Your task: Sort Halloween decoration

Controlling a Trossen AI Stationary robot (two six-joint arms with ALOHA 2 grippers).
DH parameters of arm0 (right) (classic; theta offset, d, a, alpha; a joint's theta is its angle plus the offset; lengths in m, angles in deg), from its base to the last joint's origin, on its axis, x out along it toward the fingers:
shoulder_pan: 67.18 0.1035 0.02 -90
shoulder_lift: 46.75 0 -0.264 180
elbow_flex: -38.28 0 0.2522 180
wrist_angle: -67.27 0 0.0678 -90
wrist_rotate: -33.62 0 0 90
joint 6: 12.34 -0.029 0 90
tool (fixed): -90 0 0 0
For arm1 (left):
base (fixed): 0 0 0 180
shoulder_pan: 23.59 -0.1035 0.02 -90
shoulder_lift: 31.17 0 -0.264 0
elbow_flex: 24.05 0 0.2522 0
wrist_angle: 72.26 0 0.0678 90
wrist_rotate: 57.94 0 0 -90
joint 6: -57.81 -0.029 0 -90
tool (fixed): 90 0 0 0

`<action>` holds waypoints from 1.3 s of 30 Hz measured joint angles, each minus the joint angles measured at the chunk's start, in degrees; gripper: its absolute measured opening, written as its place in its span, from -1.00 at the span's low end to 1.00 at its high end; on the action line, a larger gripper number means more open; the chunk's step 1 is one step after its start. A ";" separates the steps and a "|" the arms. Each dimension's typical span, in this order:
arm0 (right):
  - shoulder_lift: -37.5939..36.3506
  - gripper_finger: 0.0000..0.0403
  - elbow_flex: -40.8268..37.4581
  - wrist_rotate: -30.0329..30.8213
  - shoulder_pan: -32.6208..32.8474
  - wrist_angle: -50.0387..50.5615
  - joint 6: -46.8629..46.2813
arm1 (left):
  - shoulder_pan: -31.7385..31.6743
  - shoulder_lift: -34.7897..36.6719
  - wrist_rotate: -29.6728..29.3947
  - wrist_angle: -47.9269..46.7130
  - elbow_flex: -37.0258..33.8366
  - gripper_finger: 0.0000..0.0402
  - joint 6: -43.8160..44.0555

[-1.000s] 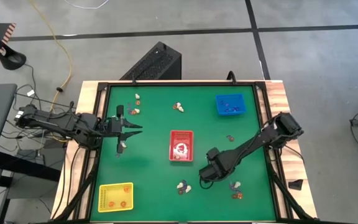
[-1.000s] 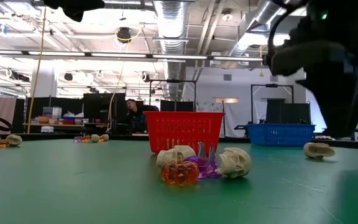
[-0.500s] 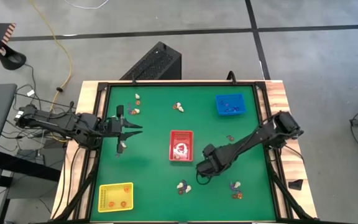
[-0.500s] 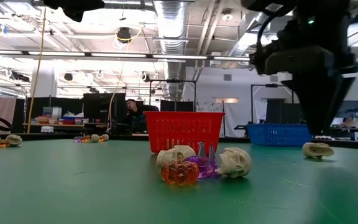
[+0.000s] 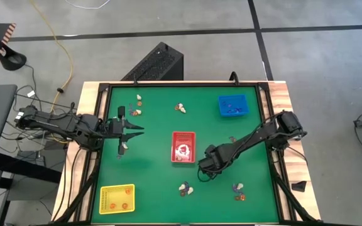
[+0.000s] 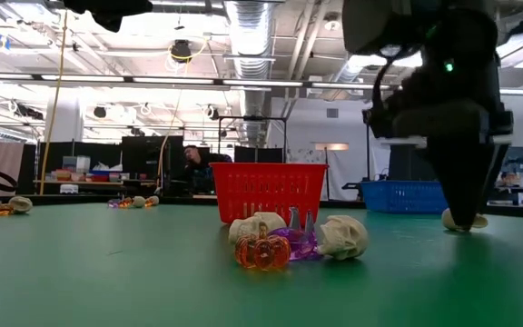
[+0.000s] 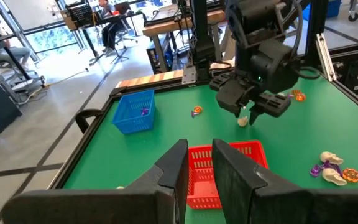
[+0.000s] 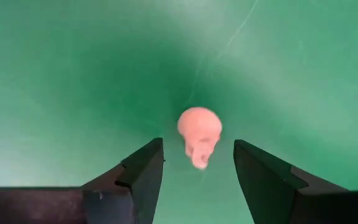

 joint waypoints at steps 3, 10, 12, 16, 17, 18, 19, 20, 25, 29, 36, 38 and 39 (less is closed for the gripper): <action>-0.15 0.11 -1.26 0.73 -0.18 -1.03 0.75 | 0.00 0.02 0.00 0.00 0.00 -0.69 0.00; -0.13 0.11 -1.44 1.93 -0.11 -3.30 2.83 | 0.00 0.01 -0.01 0.00 -0.02 -0.69 0.00; -0.11 0.10 -1.46 1.96 -0.10 -3.46 2.81 | 0.00 0.00 -0.01 0.00 -0.01 -0.69 0.00; -0.07 0.01 -1.48 1.93 -0.10 -4.09 2.81 | 0.00 0.02 -0.01 0.00 -0.02 -0.69 0.00; -0.07 -0.03 -1.48 1.93 -0.10 -4.15 2.81 | 0.00 0.01 -0.01 0.00 -0.02 -0.69 0.00; -0.07 -0.07 -1.48 1.93 -0.10 -4.21 2.81 | 0.00 0.01 -0.01 0.00 -0.01 -0.69 0.00; -0.07 -0.13 -1.48 1.93 -0.10 -4.29 2.81 | 0.00 0.00 -0.01 0.00 -0.02 -0.69 0.00; -0.07 -0.18 -1.48 1.93 -0.10 -4.32 2.81 | -0.01 0.00 -0.01 0.00 -0.02 -0.69 -0.01; -0.07 -0.46 -1.46 1.96 -0.10 -4.14 3.23 | -0.01 0.01 -0.01 0.00 -0.01 -0.69 -0.02; -0.35 -0.55 -1.24 2.37 -0.12 -3.42 3.29 | 0.00 0.00 -0.01 0.00 -0.01 -0.69 -0.02; -0.76 -0.57 3.48 2.89 -0.35 0.87 5.85 | -0.02 0.00 -0.01 -0.02 -0.01 -0.69 -0.02; -0.79 -0.57 5.46 3.70 -0.51 2.17 6.34 | 0.00 0.00 -0.01 0.00 -0.02 -0.69 -0.02; -0.84 -0.57 6.42 4.35 -0.65 2.40 6.73 | 0.00 0.02 -0.01 0.00 -0.02 -0.69 -0.02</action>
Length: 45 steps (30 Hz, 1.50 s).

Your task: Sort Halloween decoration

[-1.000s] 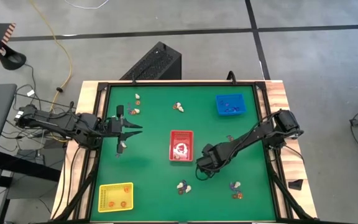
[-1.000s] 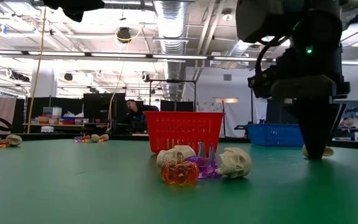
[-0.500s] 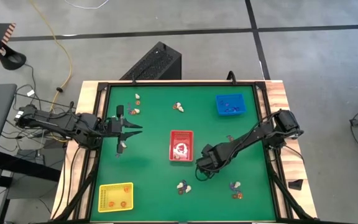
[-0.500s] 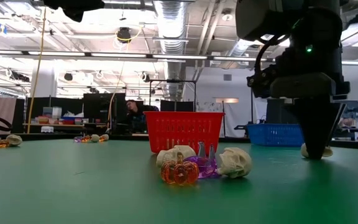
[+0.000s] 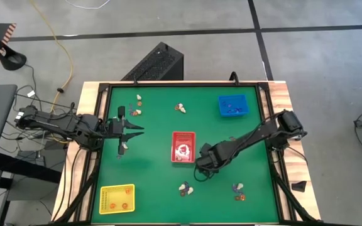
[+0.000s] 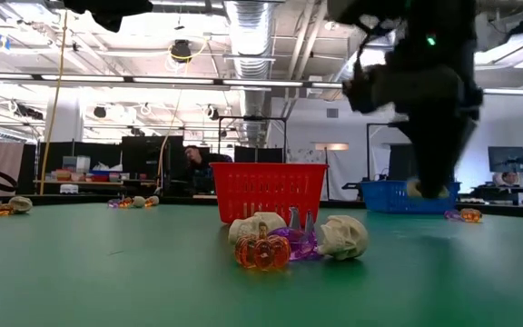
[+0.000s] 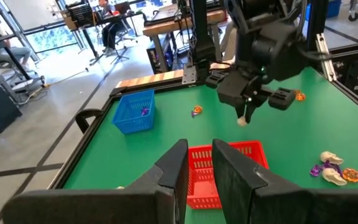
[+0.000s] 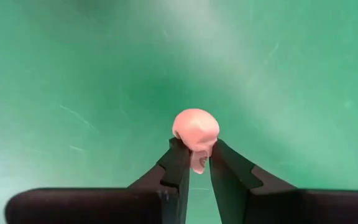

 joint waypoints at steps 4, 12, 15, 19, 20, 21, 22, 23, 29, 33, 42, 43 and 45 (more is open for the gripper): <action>-0.03 -0.57 4.67 4.01 -0.36 -0.29 2.76 | 0.00 0.01 0.00 0.00 0.00 -0.69 0.00; -0.12 -0.57 6.75 9.66 -3.53 -18.16 15.11 | 0.00 -0.02 0.00 -0.01 0.00 -0.69 0.00; -0.10 -0.57 5.60 9.63 -5.28 -24.58 19.63 | 0.00 -0.02 0.00 -0.02 0.00 -0.69 0.00; -0.10 -0.51 5.50 9.62 -7.64 -24.66 20.68 | -0.02 -0.02 0.01 -0.02 0.00 -0.69 -0.02; -0.10 -0.47 5.50 9.61 -8.02 -24.25 20.70 | 0.00 -0.01 0.00 -0.02 0.00 -0.69 -0.17; -0.10 -0.44 5.48 9.52 -8.32 -24.09 20.95 | 0.00 -0.02 0.02 0.00 0.02 -0.69 -0.38; -0.10 -0.39 5.48 9.41 -8.61 -24.14 21.47 | 0.00 -0.02 0.00 -0.02 0.00 -0.69 -0.46; -0.10 -0.34 5.48 9.18 -8.78 -24.19 21.68 | 0.00 -0.02 0.02 -0.02 0.00 -0.69 -0.46; -0.10 -0.03 5.58 4.77 -9.62 -23.77 21.72 | -0.02 -0.02 0.00 -0.07 0.00 -0.69 -0.90; -0.10 0.10 8.08 -0.67 -10.07 -18.53 21.52 | -0.02 -0.02 0.00 -0.37 0.00 -0.69 -0.83; -0.18 0.11 13.41 -10.11 -2.23 -4.27 14.17 | -0.02 -0.02 3.25 -1.44 0.00 -0.69 -1.88; -0.18 0.11 13.40 -10.46 -0.68 -3.49 12.72 | 0.00 0.01 3.51 -1.49 0.00 -0.69 -1.90; -0.16 0.11 13.39 -10.44 2.41 -2.99 10.01 | -0.01 0.00 3.60 -1.51 0.00 -0.69 -1.90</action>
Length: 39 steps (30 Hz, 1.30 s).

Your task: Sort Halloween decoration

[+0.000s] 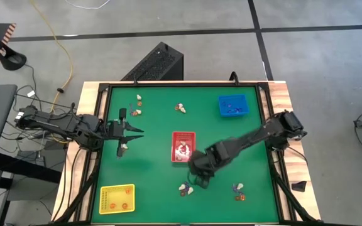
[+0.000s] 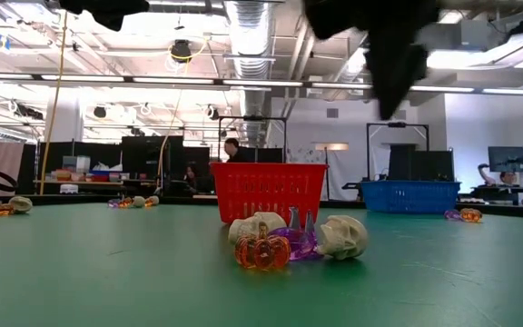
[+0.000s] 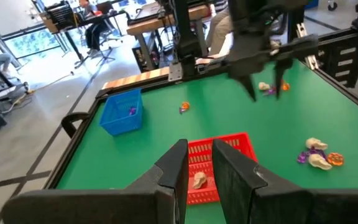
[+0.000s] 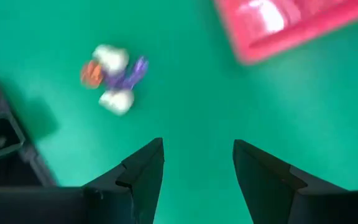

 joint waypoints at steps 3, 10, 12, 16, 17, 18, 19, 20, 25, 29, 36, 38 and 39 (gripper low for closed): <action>0.00 0.11 0.00 0.08 4.50 -0.18 -4.62 | -0.01 0.00 -0.02 0.00 0.00 -0.69 0.00; 0.00 0.11 0.00 0.10 13.61 -0.07 -18.93 | 0.01 -0.02 1.75 -0.01 0.00 -0.69 0.92; 0.00 0.11 0.02 0.10 15.81 0.88 -24.19 | 0.01 -0.02 1.80 -0.02 0.00 -0.69 1.02; 0.00 0.10 0.00 0.01 19.15 10.17 -35.76 | 0.01 -0.02 1.79 -0.01 0.00 -0.69 1.44; 0.00 0.10 -0.28 -0.60 19.61 12.59 -37.95 | 0.01 -0.02 1.80 0.00 0.00 -0.69 1.46; -0.03 0.10 -1.01 -1.55 19.74 14.21 -39.78 | 0.01 -0.02 1.80 0.00 0.00 -0.69 1.46; -0.04 0.10 -1.86 -2.72 19.78 15.19 -41.36 | 0.01 -0.02 1.80 -0.02 0.00 -0.69 1.46; -0.04 0.10 -2.87 -3.68 20.01 15.74 -42.62 | 0.01 -0.02 1.80 -0.01 0.00 -0.69 1.48; -0.04 0.09 -8.43 -7.37 18.59 15.62 -41.69 | 0.01 -1.04 1.80 -0.09 0.00 -0.69 1.11; -0.03 0.09 -10.92 -4.92 14.45 15.90 -33.53 | 0.00 -2.58 1.80 0.02 0.00 -0.69 0.20; -0.04 0.09 -11.91 -11.88 10.00 9.99 -25.13 | 0.01 -4.85 1.69 2.20 -0.02 -0.69 -0.48; -0.04 0.09 -11.91 -14.93 11.22 6.48 -26.63 | 0.01 -4.93 1.68 1.87 -0.02 -0.69 -1.13; -0.04 0.09 -11.91 -16.50 12.02 5.22 -28.22 | 0.01 -4.91 1.67 1.95 -0.02 -0.69 -1.14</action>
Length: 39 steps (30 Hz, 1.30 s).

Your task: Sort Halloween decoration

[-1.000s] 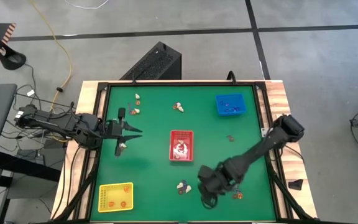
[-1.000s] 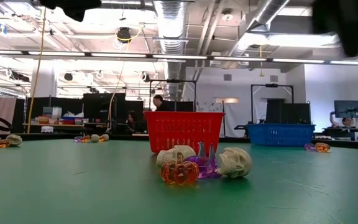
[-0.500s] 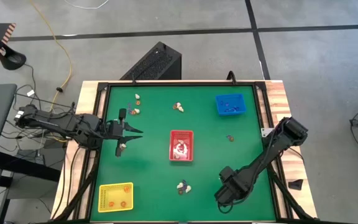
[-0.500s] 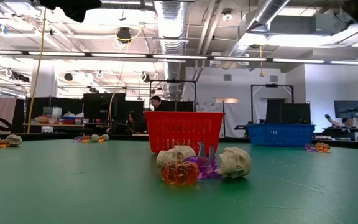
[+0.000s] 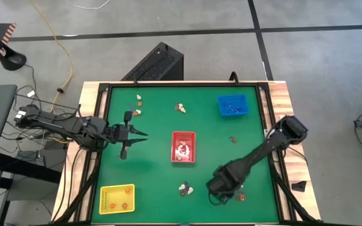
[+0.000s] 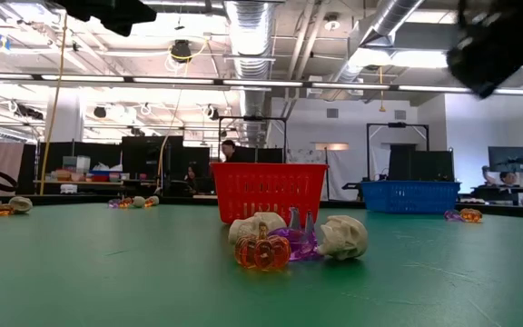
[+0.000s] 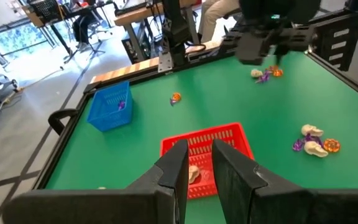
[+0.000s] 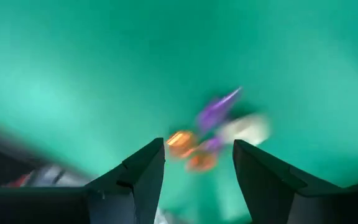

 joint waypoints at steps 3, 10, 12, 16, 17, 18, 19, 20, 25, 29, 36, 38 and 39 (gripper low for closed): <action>0.00 0.09 0.00 -3.06 2.68 -2.43 -7.10 | 0.00 0.01 0.00 -0.27 0.00 -0.69 0.02; 0.00 0.09 -0.17 -1.86 7.28 -2.00 -17.88 | -0.02 0.01 -0.02 0.08 0.00 -0.69 0.07; 0.04 0.09 -0.40 -1.20 8.10 -2.00 -18.98 | 0.00 0.01 -0.02 0.76 0.00 -0.69 0.09; 0.07 0.09 -1.31 0.05 9.68 -1.94 -19.80 | -0.01 0.01 0.02 1.13 0.00 -0.69 0.07; 0.07 0.09 -1.79 0.27 10.04 -2.18 -19.82 | 0.00 0.01 0.02 1.13 0.00 -0.69 0.07; 0.07 0.09 -2.58 0.33 10.33 -3.08 -19.82 | 0.00 0.01 0.03 1.13 0.00 -0.69 0.05; 0.07 0.09 -3.56 0.30 10.41 -4.39 -19.81 | -0.01 0.01 0.03 1.13 0.00 -0.69 0.04; 0.07 0.09 -4.59 0.25 10.60 -5.65 -19.67 | 0.00 0.01 0.02 1.12 0.00 -0.69 0.04; 0.13 0.09 -7.89 0.73 10.49 -9.80 -17.22 | 0.00 0.01 0.04 1.10 0.00 -0.69 0.02; 0.13 0.09 -8.54 0.82 10.45 -9.73 -16.98 | 0.00 0.01 0.02 1.09 0.00 -0.69 0.02; 0.13 0.09 -8.57 2.88 10.67 -9.96 -16.78 | -0.01 0.01 0.01 1.09 0.00 -0.69 0.02; 0.13 0.09 -8.57 3.44 10.65 -10.06 -16.78 | -0.01 0.01 0.00 1.09 0.00 -0.69 0.00; 0.13 0.09 -8.57 3.44 10.65 -10.17 -16.78 | 0.00 0.01 0.00 1.09 0.00 -0.69 0.00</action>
